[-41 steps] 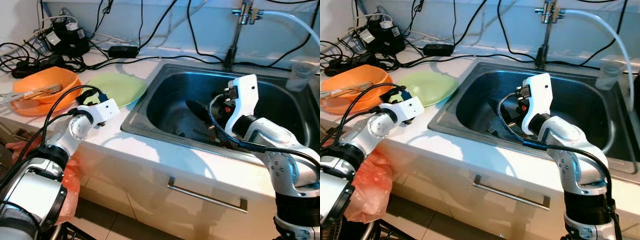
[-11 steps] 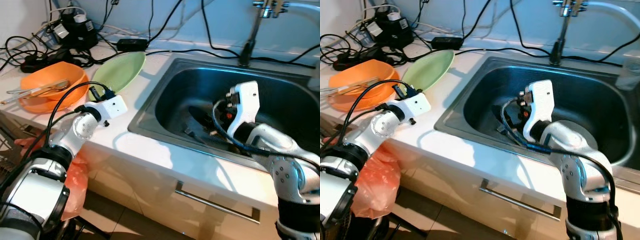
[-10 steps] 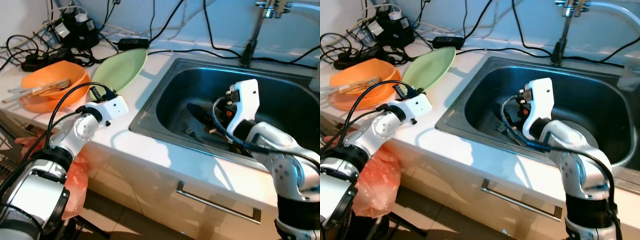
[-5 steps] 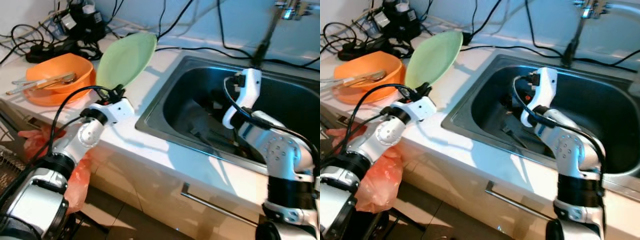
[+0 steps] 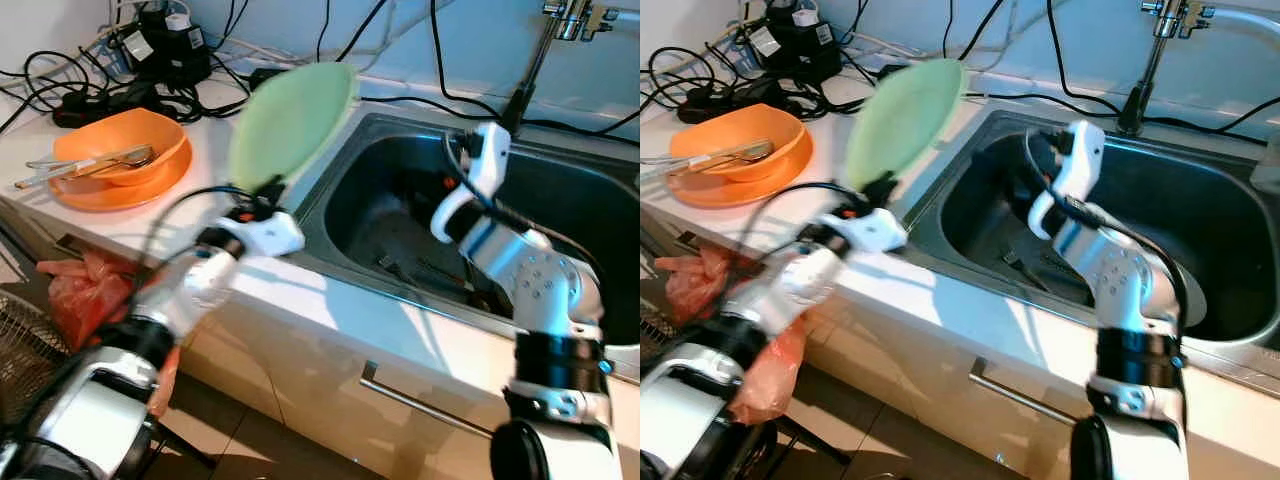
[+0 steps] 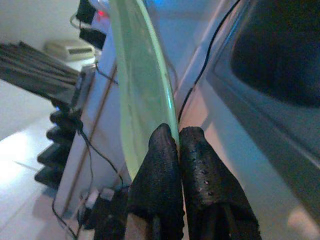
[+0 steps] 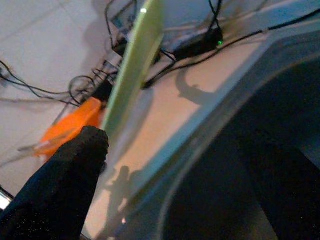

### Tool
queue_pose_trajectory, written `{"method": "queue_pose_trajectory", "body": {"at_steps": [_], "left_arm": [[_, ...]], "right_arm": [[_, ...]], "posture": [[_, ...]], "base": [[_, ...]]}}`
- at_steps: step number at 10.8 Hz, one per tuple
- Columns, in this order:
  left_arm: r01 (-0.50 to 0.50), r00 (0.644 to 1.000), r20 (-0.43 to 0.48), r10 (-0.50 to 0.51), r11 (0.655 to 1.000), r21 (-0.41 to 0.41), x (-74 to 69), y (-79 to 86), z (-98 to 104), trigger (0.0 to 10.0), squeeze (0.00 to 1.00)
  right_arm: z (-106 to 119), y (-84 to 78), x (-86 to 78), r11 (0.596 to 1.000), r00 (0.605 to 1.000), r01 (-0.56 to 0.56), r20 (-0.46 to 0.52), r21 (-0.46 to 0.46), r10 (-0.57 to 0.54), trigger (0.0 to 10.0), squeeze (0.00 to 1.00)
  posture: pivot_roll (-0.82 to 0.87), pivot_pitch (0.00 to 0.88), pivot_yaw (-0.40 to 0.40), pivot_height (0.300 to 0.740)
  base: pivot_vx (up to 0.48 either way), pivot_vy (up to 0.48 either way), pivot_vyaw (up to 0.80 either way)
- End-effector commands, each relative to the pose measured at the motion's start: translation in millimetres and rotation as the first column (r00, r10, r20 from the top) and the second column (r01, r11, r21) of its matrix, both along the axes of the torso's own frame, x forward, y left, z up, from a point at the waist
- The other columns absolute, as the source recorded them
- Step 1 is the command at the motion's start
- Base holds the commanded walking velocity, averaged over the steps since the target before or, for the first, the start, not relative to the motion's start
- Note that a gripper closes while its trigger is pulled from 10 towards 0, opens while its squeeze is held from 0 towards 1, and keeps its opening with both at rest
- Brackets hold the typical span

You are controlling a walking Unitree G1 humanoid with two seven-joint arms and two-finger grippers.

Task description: Kitchen organization

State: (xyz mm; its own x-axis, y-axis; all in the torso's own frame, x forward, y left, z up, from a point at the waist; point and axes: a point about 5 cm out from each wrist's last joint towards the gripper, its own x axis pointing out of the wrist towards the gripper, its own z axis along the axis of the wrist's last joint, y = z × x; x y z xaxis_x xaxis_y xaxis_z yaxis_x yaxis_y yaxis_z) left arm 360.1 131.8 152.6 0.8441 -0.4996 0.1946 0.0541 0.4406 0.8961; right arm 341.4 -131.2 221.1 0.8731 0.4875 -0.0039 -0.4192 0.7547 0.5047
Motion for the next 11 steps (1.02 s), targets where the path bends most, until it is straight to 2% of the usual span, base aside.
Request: {"method": "queue_pose_trajectory", "body": {"at_steps": [1,4,5,6,8,9,10,11], "left_arm": [[0.057,0.998,-0.034,-0.056,0.998,0.038,-8.4,-13.7,-16,0.0,0.0],[0.125,0.992,0.003,-0.125,0.992,0.011,-13.4,-39.1,-11,0.0,0.0],[0.15,0.989,0.007,-0.15,0.989,0.003,-15.5,-49.5,-10,0.0,0.0],[0.158,0.987,0.01,-0.157,0.988,-0.003,-16.0,-52.5,-9,0.0,0.0],[0.182,0.983,0.017,-0.182,0.983,-0.01,-17.2,-65.3,-6,0.0,0.0],[0.193,0.981,0.021,-0.193,0.981,-0.011,-17.8,-68.9,-5,0.0,0.0],[0.198,0.98,0.023,-0.197,0.98,-0.01,-18.1,-70.4,-4,0.0,0.0],[0.205,0.978,0.027,-0.205,0.979,-0.014,-19.0,-73.0,-3,0.0,0.0]], "right_arm": [[4,2.4,3.0,0.999,1.0,0.006,0.005,0.036,-0.006,10.0,0.0],[6,4.0,6.5,0.996,1.0,0.028,0.007,0.08,-0.028,10.0,0.0],[6,4.9,6.9,0.995,0.999,0.031,0.006,0.092,-0.032,10.0,0.45],[7,5.3,6.8,0.995,1.0,0.029,0.01,0.095,-0.03,10.0,1.0],[6,3.2,8.8,0.994,0.998,0.055,0.007,0.093,-0.056,10.0,1.0],[6,2.7,9.7,0.994,0.998,0.059,0.008,0.094,-0.06,10.0,0.83],[6,2.3,9.9,0.994,0.998,0.062,0.01,0.09,-0.064,10.0,0.35],[5,0.4,10.7,0.994,0.997,0.073,0.012,0.086,-0.075,10.0,0.0]], "posture": [[-0.04,0.03,0.025,0.74],[-0.05,0.032,0.027,0.74],[-0.05,0.031,0.027,0.74],[-0.05,0.031,0.028,0.74],[-0.05,0.031,0.028,0.74],[-0.05,0.029,0.03,0.74],[-0.05,0.028,0.031,0.74],[-0.05,0.028,0.032,0.74]], "base": [[0.0,0.0,0.0],[0.0,0.0,0.0],[0.0,0.0,0.0],[0.0,0.0,0.0],[0.0,0.0,0.0],[0.0,0.0,0.0],[0.0,0.0,0.0],[0.0,0.0,0.0]]}}
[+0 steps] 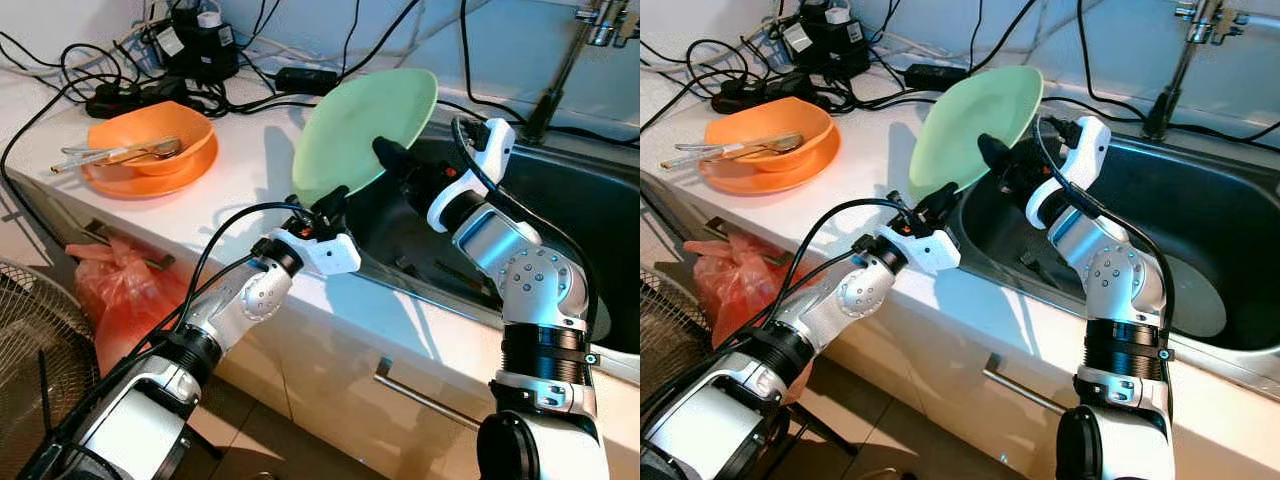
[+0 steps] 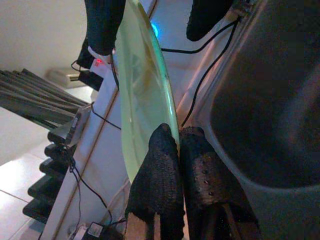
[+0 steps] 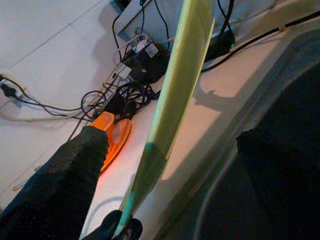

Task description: Kitchen organization

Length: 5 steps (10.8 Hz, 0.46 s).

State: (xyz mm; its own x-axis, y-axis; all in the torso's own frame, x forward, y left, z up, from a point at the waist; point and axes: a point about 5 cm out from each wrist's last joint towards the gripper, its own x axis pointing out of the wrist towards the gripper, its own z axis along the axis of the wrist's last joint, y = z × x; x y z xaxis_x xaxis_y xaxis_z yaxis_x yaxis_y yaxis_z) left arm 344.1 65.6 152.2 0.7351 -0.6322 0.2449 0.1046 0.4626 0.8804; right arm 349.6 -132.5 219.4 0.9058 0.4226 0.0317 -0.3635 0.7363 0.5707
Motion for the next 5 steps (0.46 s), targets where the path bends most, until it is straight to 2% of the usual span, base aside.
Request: {"method": "queue_pose_trajectory", "body": {"at_steps": [1,3,5], "left_arm": [[0.035,0.999,-0.004,-0.035,0.999,0.022,-4.1,-9.0,-2.4,0.0,0.0],[0.055,0.998,-0.002,-0.055,0.998,0.014,-8.8,-13.3,-3.0,0.0,0.0],[0.075,0.997,-0.01,-0.075,0.997,0.006,-14.1,-17.1,-5.2,0.0,0.0]], "right_arm": [[6.4,0.8,3.4,1.0,1.0,0.011,0.019,-0.007,-0.011,10.0,0.0],[3.1,-0.7,4.4,1.0,0.999,0.013,0.031,-0.017,-0.013,10.0,0.0],[-0.5,0.5,8.0,1.0,0.999,0.001,0.044,0.019,-0.002,10.0,0.0]], "posture": [[-0.05,0.028,0.031,0.74],[-0.05,0.031,0.03,0.74],[-0.04,0.037,0.031,0.74]], "base": [[0.0,0.0,0.0],[0.0,0.0,0.0],[0.0,0.0,0.0]]}}
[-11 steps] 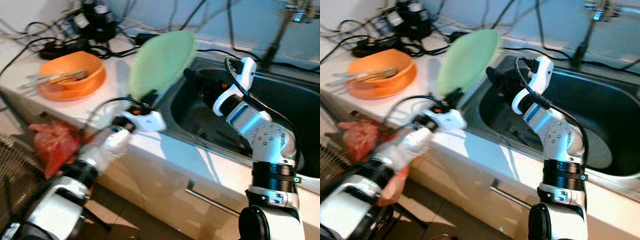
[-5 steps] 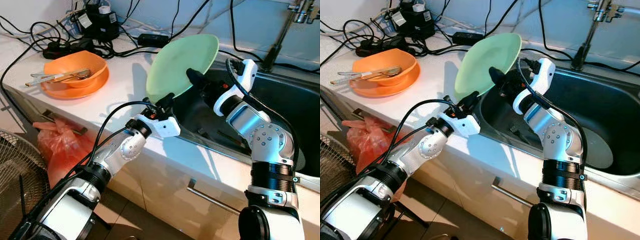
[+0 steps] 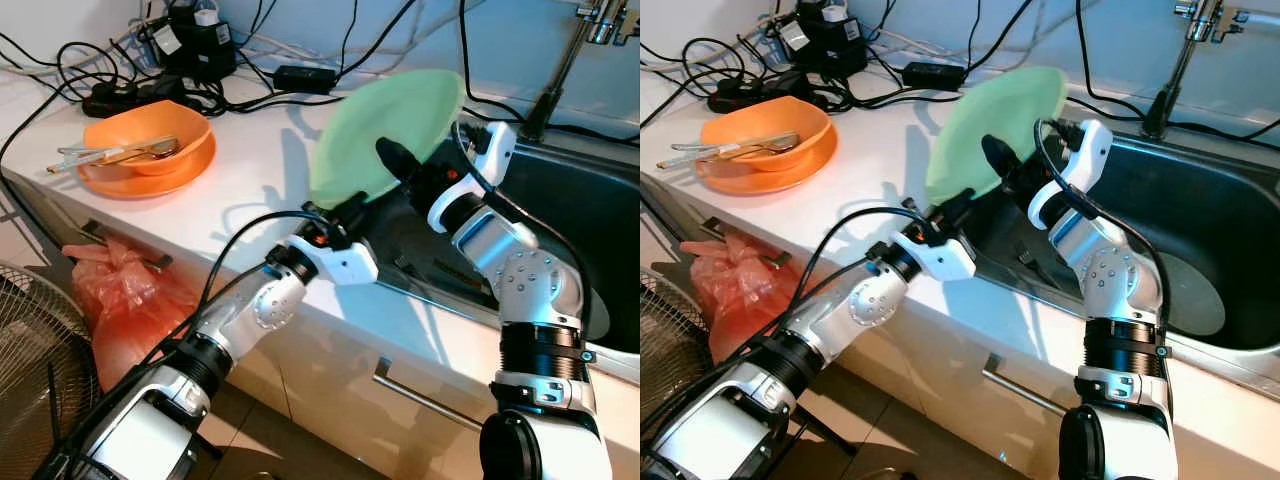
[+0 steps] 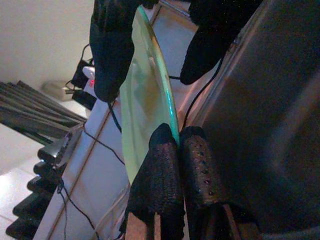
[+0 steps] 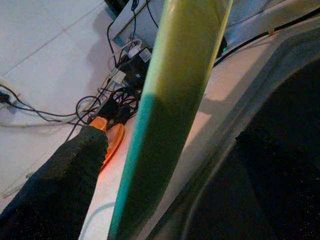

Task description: Kitchen organization

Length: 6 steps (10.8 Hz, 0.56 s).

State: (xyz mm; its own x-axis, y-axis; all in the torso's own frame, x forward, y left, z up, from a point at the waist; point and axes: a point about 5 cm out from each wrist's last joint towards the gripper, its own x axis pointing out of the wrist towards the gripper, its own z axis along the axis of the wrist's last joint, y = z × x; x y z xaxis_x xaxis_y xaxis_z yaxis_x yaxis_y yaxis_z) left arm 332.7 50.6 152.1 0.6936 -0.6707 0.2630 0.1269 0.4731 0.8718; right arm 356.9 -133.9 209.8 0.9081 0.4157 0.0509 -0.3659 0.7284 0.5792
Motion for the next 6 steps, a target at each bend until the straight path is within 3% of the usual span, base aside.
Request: {"method": "queue_pose_trajectory", "body": {"at_steps": [1,2,3,6], "left_arm": [[0.02,1.0,-0.018,-0.02,0.999,0.026,-4.1,-2.9,-5.6,0.0,0.0],[0.022,1.0,-0.02,-0.022,0.999,0.026,-4.9,-3.5,-5.4,0.0,0.0],[0.022,1.0,-0.02,-0.022,0.999,0.025,-5.0,-3.8,-4.9,0.0,0.0],[0.02,0.999,-0.03,-0.02,0.999,0.026,-6.6,-4.2,-7.5,0.0,0.0]], "right_arm": [[11.7,4.6,3.6,1.0,0.999,-0.015,0.048,0.013,0.014,10.0,0.0],[14.1,7.3,5.9,0.999,0.998,-0.023,0.061,0.023,0.021,10.0,0.0],[16.0,8.1,7.2,0.999,0.997,-0.021,0.072,0.04,0.019,0.0,0.0],[17.0,7.7,8.0,0.999,0.996,-0.019,0.09,0.043,0.015,0.0,0.0]], "posture": [[-0.04,0.038,0.031,0.74],[-0.04,0.041,0.029,0.74],[-0.04,0.043,0.028,0.74],[-0.04,0.045,0.026,0.74]], "base": [[0.0,0.0,0.0],[0.0,0.0,0.0],[0.0,0.0,0.0],[0.0,0.0,0.0]]}}
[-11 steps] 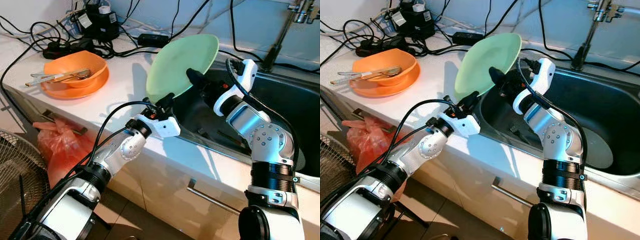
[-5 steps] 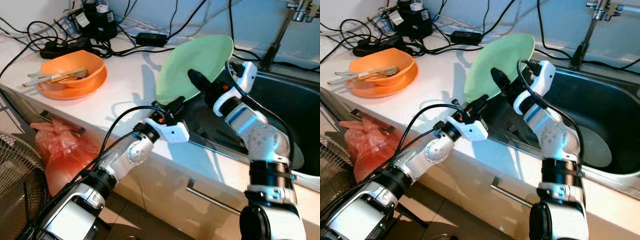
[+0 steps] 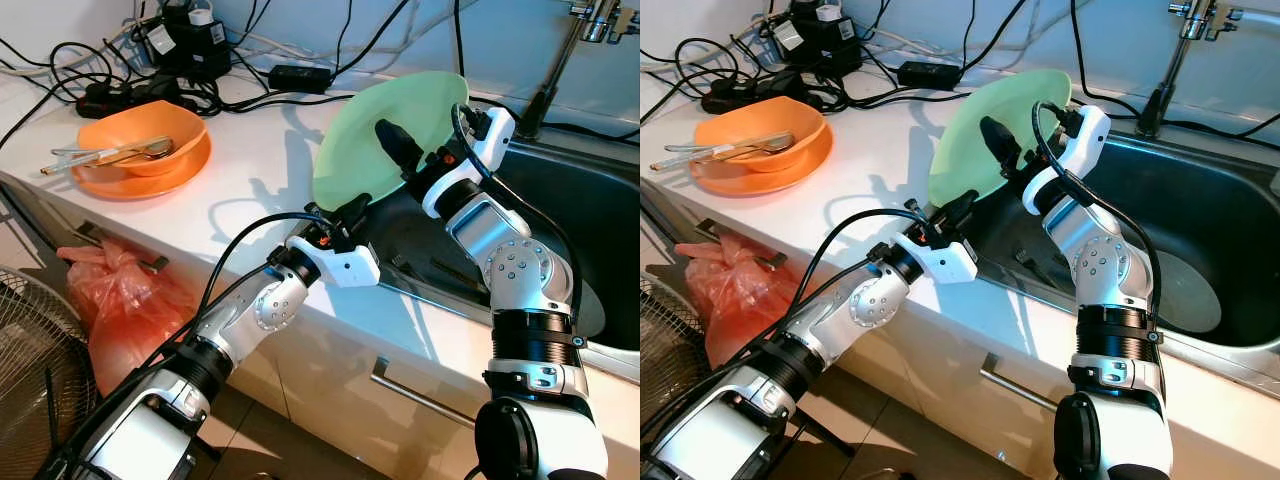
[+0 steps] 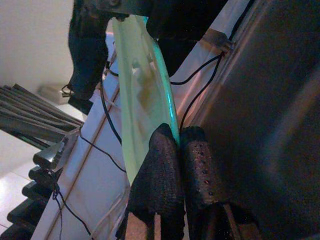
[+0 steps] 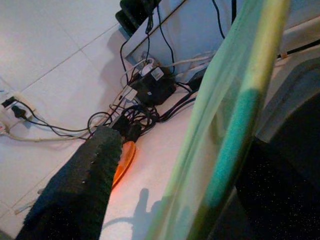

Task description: Kitchen organization

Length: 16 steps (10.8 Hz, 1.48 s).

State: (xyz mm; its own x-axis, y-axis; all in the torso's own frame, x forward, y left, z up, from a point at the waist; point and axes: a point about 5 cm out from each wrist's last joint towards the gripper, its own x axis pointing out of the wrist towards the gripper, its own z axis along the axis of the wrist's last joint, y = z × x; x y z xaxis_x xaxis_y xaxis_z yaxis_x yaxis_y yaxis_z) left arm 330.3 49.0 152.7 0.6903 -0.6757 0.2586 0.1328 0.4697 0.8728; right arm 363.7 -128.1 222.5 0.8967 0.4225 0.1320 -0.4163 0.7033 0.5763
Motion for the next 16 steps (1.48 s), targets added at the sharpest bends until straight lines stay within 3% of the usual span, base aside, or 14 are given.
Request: {"method": "queue_pose_trajectory", "body": {"at_steps": [1,16], "left_arm": [[0.011,0.999,-0.032,-0.01,1.0,0.025,-4.1,-2.3,-9.2,0.0,0.0],[-0.006,0.999,-0.038,0.008,0.999,0.036,-0.3,-0.2,-11.1,0.0,0.0]], "right_arm": [[3.6,0.5,0.9,1.0,1.0,0.001,0.018,0.008,-0.001,0.0,0.0],[-0.2,-6.1,6.5,0.999,0.999,0.054,-0.005,0.005,-0.054,0.0,0.0]], "posture": [[-0.04,0.044,0.026,0.74],[-0.05,0.046,0.027,0.74]], "base": [[0.0,0.0,0.0],[0.0,0.0,0.0]]}}
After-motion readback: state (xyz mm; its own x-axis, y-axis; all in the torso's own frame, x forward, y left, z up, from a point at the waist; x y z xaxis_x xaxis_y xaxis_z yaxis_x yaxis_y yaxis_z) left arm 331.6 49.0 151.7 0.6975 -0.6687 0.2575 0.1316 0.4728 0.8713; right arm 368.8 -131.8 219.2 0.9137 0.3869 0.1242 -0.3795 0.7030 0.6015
